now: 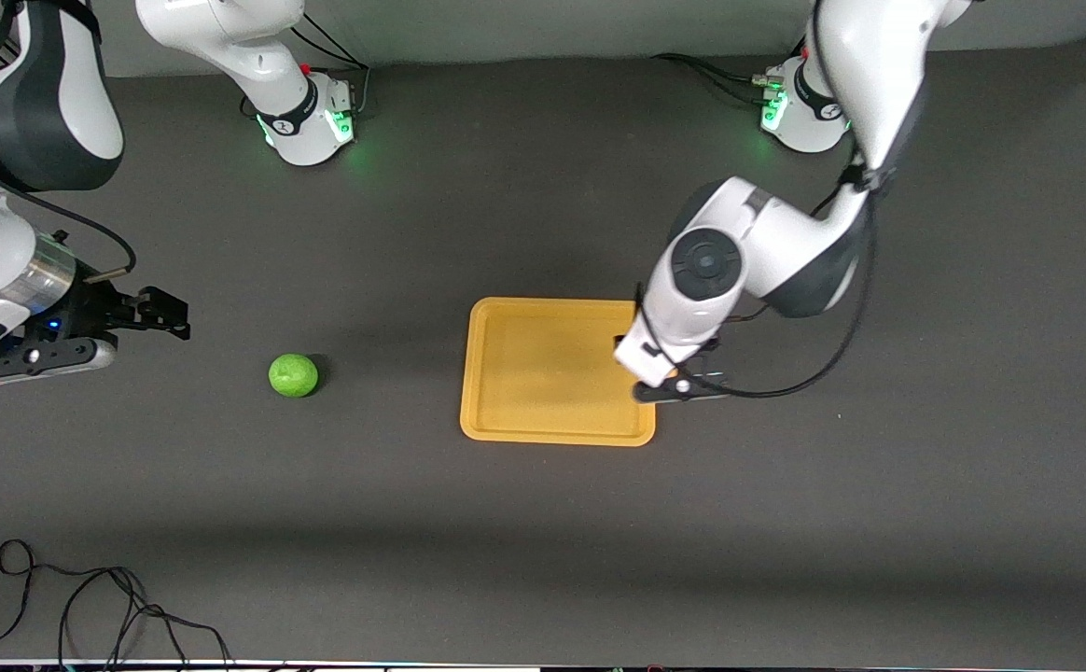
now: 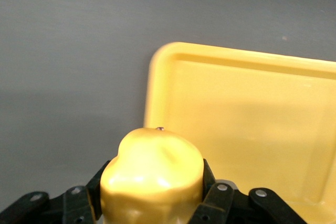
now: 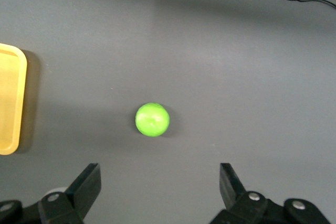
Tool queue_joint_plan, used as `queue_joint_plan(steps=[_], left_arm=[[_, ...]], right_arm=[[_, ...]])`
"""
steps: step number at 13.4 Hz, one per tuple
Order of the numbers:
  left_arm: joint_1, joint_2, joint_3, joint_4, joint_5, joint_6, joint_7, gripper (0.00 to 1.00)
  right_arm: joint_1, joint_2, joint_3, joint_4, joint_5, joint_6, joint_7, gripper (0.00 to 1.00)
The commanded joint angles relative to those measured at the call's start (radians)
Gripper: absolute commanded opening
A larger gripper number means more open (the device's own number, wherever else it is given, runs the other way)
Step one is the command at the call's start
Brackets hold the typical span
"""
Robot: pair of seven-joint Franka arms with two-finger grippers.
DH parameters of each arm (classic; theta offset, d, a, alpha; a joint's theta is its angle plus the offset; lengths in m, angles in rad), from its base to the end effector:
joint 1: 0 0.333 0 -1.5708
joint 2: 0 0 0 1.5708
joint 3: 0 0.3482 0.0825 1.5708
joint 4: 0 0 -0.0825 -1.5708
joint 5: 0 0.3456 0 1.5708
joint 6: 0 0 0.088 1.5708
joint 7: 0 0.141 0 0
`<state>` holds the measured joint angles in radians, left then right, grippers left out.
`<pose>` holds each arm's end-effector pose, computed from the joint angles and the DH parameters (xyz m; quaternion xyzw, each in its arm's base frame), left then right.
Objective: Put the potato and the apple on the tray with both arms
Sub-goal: 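Carry the potato with the left gripper over the yellow tray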
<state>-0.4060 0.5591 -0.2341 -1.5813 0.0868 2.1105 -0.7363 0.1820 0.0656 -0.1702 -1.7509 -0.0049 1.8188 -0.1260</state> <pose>0.5580 -0.3784 0.3317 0.9988 0.0423 -0.0211 0.0147 0.5485 0.0083 0.5307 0.9975 0.0696 0.0012 0.0080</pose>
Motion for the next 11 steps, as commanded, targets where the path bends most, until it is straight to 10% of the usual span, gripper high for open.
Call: queue_joint_plan(steps=[1, 11], left_arm=[[-0.028, 0.137, 0.013, 0.066, 0.028, 0.084, -0.025, 0.13], [-0.042, 0.248, 0.016, 0.057, 0.071, 0.147, -0.021, 0.27]], right_arm=[[0.004, -0.018, -0.029, 0.011, -0.014, -0.039, -0.038, 1.00], [0.008, -0.001, -0.028, 0.011, -0.007, -0.033, -0.032, 1.00]])
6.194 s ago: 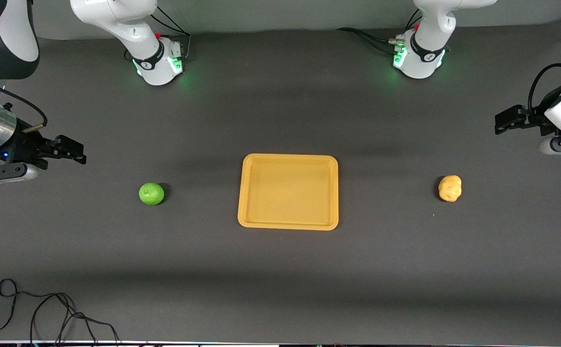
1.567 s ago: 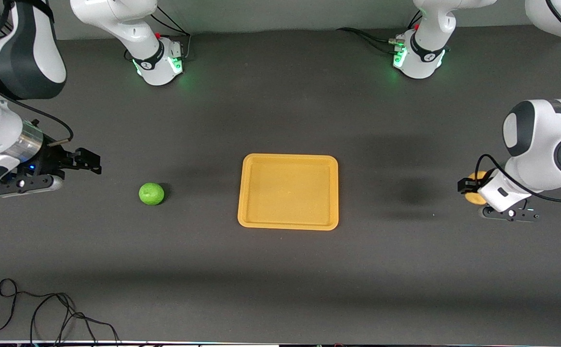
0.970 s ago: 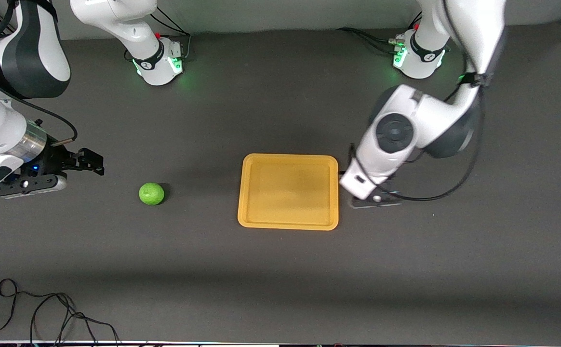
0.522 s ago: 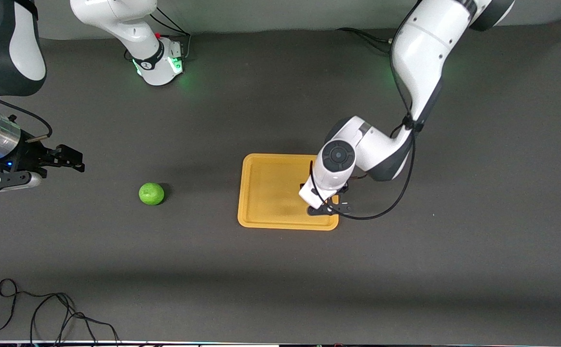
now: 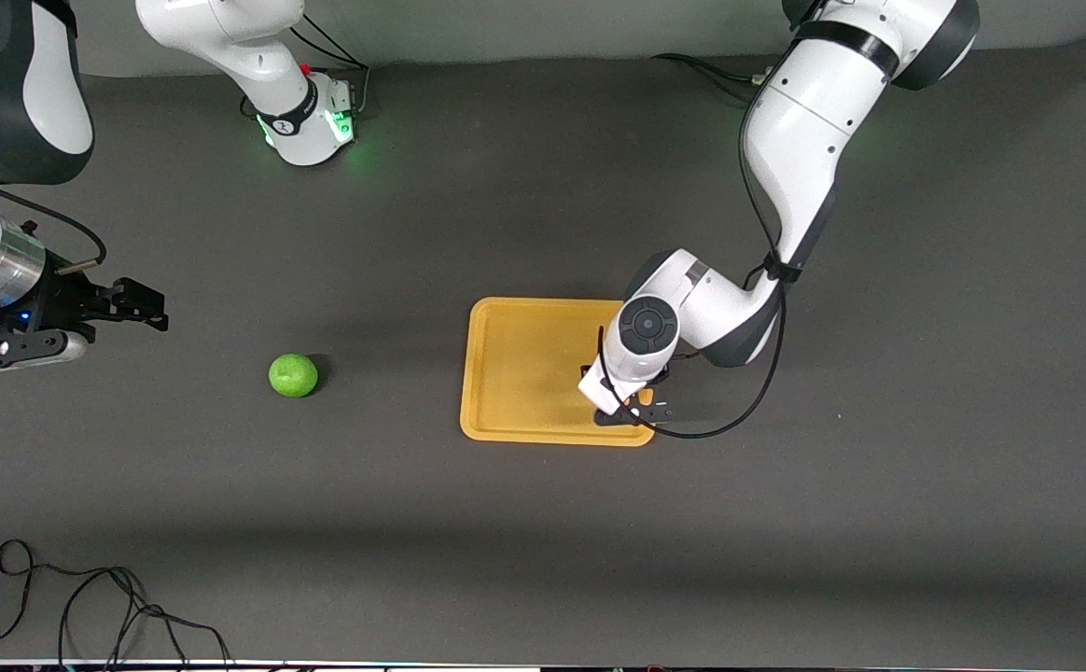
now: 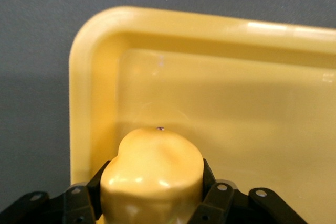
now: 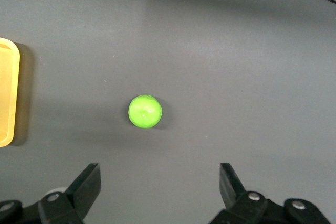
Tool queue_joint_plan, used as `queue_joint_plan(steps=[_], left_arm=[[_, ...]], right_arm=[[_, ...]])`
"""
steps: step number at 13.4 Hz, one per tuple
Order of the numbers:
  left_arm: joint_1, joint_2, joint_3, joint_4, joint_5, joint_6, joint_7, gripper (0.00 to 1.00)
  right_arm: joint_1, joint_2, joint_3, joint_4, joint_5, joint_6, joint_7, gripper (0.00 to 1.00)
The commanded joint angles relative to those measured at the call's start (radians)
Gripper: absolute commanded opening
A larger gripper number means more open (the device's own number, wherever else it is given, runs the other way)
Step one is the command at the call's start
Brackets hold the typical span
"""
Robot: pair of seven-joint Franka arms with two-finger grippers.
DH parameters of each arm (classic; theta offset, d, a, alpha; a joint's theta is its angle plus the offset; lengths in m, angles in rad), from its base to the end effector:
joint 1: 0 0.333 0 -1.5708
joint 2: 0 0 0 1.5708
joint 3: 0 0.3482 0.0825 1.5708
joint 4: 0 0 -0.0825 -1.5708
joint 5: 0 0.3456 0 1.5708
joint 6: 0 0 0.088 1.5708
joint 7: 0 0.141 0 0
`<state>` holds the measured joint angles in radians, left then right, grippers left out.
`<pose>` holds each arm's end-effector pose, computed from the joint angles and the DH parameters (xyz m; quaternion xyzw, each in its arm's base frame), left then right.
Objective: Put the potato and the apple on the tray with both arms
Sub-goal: 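Release the potato on the tray and withdraw the left gripper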
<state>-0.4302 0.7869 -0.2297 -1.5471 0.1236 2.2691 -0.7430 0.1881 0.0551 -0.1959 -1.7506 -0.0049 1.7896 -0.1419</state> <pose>0.5657 -0.3994 0.2049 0.9987 0.0316 -0.0390 0.0133 0.5424 -0.0025 0.5341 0.9977 0.0676 -0.0081 0.0072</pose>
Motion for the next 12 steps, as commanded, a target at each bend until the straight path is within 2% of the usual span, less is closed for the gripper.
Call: queue_joint_plan(steps=[1, 2, 6, 9, 12], left_arm=[[-0.018, 0.020, 0.012, 0.022, 0.044, -0.013, -0.018, 0.61], [-0.018, 0.018, 0.010, 0.024, 0.044, -0.016, -0.016, 0.99], [-0.018, -0.023, 0.006, 0.032, 0.038, -0.071, -0.016, 1.00], [-0.006, -0.116, -0.031, 0.056, 0.018, -0.213, -0.012, 1.00], [0.027, -0.237, -0.036, 0.078, -0.064, -0.360, 0.010, 1.00]], right_arm=[[0.001, 0.011, -0.003, 0.011, -0.007, -0.003, -0.019, 1.00], [0.001, 0.011, -0.003, 0.011, -0.007, -0.004, -0.019, 1.00], [-0.004, 0.023, -0.007, 0.008, -0.001, 0.001, -0.019, 1.00], [0.001, 0.025, -0.007, 0.000, 0.000, 0.019, -0.013, 1.00], [-0.006, 0.028, -0.008, -0.004, 0.002, 0.022, -0.016, 1.00]])
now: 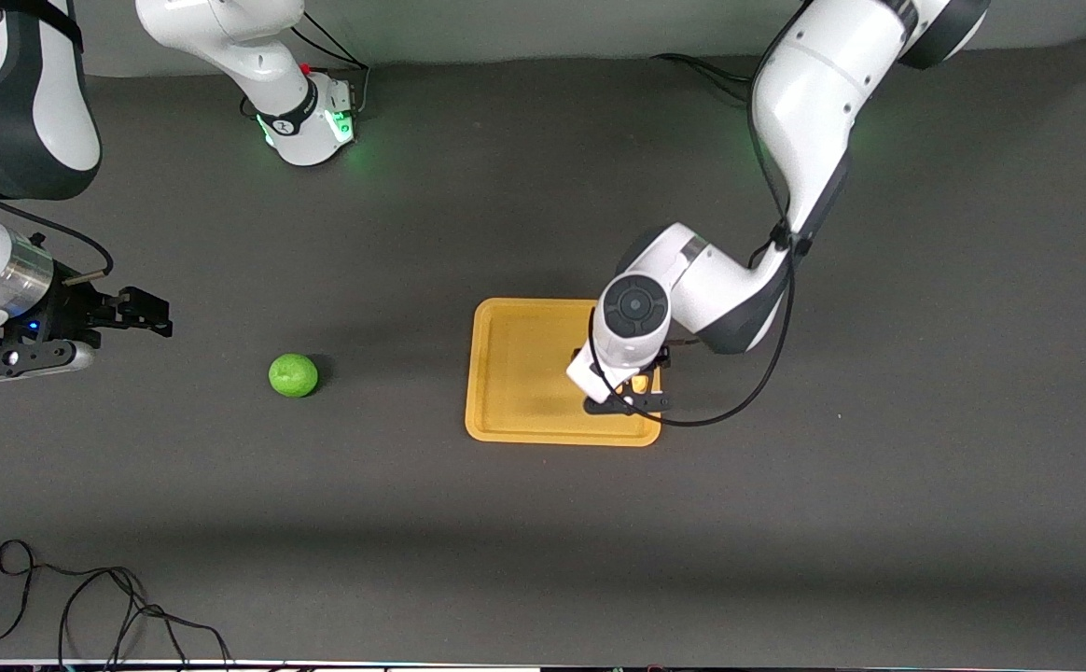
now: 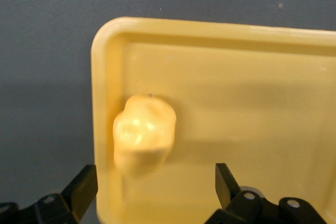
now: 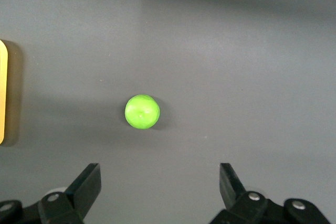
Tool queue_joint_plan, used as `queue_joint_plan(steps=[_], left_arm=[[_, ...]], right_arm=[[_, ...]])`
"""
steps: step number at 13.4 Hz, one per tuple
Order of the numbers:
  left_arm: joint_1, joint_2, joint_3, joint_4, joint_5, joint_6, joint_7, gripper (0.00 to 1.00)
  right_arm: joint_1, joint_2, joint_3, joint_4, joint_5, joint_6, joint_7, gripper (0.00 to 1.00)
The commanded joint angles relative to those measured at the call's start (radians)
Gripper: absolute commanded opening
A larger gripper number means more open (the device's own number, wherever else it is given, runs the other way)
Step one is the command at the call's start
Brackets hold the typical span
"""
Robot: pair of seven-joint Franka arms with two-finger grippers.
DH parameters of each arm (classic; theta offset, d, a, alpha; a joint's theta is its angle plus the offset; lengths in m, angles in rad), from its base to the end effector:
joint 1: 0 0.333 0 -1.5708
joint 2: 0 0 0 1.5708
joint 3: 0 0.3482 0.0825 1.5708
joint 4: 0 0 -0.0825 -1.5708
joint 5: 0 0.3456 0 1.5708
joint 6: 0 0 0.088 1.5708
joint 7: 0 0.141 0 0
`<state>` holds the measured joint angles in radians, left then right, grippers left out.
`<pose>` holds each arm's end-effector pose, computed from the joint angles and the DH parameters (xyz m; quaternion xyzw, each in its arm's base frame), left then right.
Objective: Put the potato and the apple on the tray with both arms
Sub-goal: 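Release the potato on the tray and withdraw the left gripper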
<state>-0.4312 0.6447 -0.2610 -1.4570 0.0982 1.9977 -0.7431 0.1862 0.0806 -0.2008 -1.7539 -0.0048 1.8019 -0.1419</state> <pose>0.5557 -0.4064 0.3190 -0.9982 -0.0251 0.0539 0.0005 0.5485 -0.0052 0.5201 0.9978 0.0644 -0.0163 0.0091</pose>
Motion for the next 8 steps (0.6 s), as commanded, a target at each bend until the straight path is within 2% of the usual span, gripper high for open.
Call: queue_joint_plan(steps=[1, 5, 8], left_arm=[[0.058, -0.135, -0.006, -0.011, -0.054, -0.144, 0.048, 1.00], [0.274, -0.281, -0.003, -0.023, -0.126, -0.380, 0.370, 1.00], [0.420, -0.374, 0.002, -0.064, -0.120, -0.451, 0.569, 1.00]], right_arm=[[-0.004, 0.016, -0.003, -0.001, 0.012, 0.016, -0.016, 1.00], [-0.007, 0.054, -0.005, -0.015, 0.075, 0.024, -0.018, 1.00], [0.004, 0.126, -0.003, -0.026, 0.118, 0.080, -0.012, 1.00]])
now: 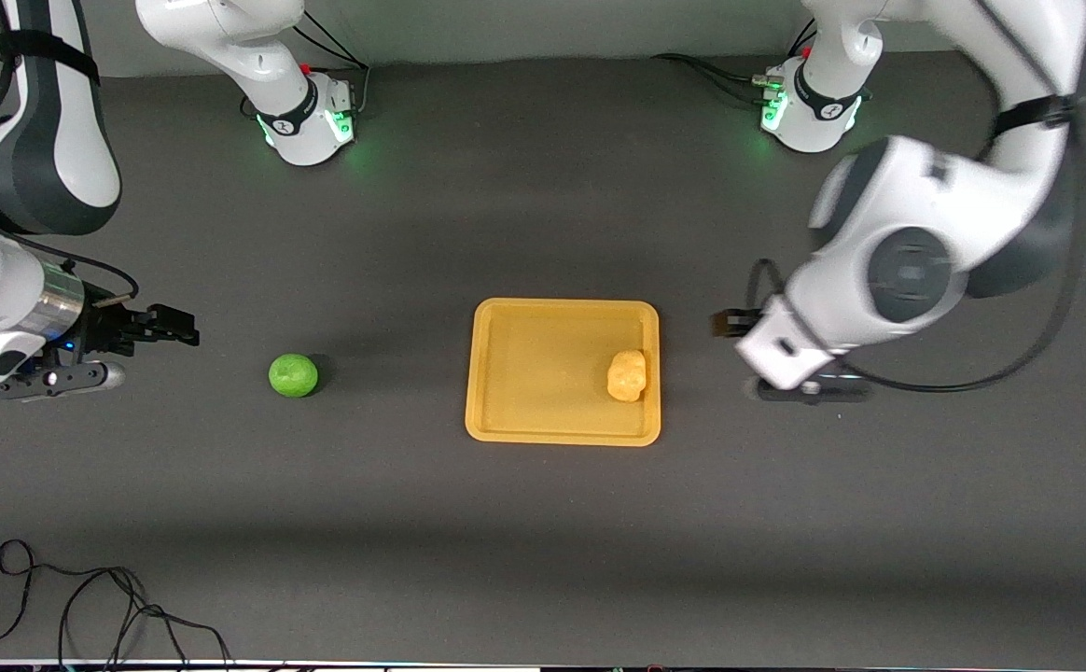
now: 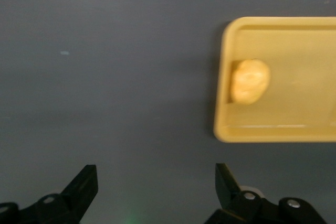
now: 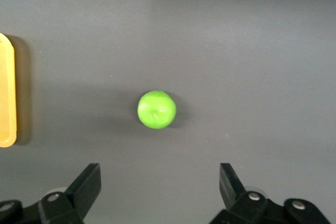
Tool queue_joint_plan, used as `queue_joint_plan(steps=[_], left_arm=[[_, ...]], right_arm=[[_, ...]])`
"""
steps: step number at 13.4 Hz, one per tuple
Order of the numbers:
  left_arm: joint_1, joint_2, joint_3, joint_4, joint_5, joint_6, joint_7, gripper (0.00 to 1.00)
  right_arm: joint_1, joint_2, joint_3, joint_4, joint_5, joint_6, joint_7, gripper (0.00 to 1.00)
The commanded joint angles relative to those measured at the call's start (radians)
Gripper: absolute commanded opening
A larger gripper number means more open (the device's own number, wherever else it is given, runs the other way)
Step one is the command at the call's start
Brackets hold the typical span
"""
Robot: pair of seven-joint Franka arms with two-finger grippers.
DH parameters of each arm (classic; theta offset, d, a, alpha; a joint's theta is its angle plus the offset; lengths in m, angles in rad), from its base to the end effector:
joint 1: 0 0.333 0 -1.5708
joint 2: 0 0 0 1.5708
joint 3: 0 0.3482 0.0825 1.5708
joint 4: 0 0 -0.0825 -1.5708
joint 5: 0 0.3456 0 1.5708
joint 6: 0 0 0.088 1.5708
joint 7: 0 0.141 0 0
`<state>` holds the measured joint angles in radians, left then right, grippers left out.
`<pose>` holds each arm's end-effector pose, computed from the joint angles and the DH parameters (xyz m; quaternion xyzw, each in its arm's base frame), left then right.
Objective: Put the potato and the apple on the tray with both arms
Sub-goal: 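Release the potato on the tray and withdraw the left gripper, then lower the right gripper and grasp the green apple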
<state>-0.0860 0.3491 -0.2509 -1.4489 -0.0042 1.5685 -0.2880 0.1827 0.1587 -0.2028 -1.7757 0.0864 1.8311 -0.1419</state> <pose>0.5768 -0.1798 0.4828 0.9928 -0.0215 -0.1177 0.0094 0.5617 0.0043 0.4705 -0.9973 -0.0480 0.0476 0.0291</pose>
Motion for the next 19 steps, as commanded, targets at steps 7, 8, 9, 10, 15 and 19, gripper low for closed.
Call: queue_joint_plan(steps=[7, 8, 9, 10, 15, 19], left_arm=[[0.302, -0.287, -0.005, -0.148, -0.014, -0.117, 0.418, 1.00], [0.302, -0.317, -0.004, -0.175, -0.008, -0.104, 0.418, 1.00], [0.302, -0.347, -0.005, -0.206, 0.003, -0.084, 0.417, 1.00], [0.302, -0.370, -0.005, -0.232, 0.003, -0.062, 0.417, 1.00], [0.151, -0.406, 0.155, -0.274, 0.003, -0.034, 0.417, 1.00], [0.031, -0.389, 0.275, -0.231, 0.003, -0.039, 0.403, 1.00]], right_arm=[[0.041, 0.148, 0.006, -0.230, 0.118, 0.396, -0.019, 1.00], [0.056, 0.157, 0.008, -0.263, 0.118, 0.451, -0.018, 1.00], [0.070, 0.168, 0.008, -0.278, 0.119, 0.489, -0.018, 1.00], [0.070, 0.183, 0.008, -0.287, 0.119, 0.514, -0.019, 1.00], [0.072, 0.238, 0.008, -0.344, 0.119, 0.641, -0.042, 1.00], [0.069, 0.268, 0.009, -0.366, 0.121, 0.695, -0.041, 1.00]])
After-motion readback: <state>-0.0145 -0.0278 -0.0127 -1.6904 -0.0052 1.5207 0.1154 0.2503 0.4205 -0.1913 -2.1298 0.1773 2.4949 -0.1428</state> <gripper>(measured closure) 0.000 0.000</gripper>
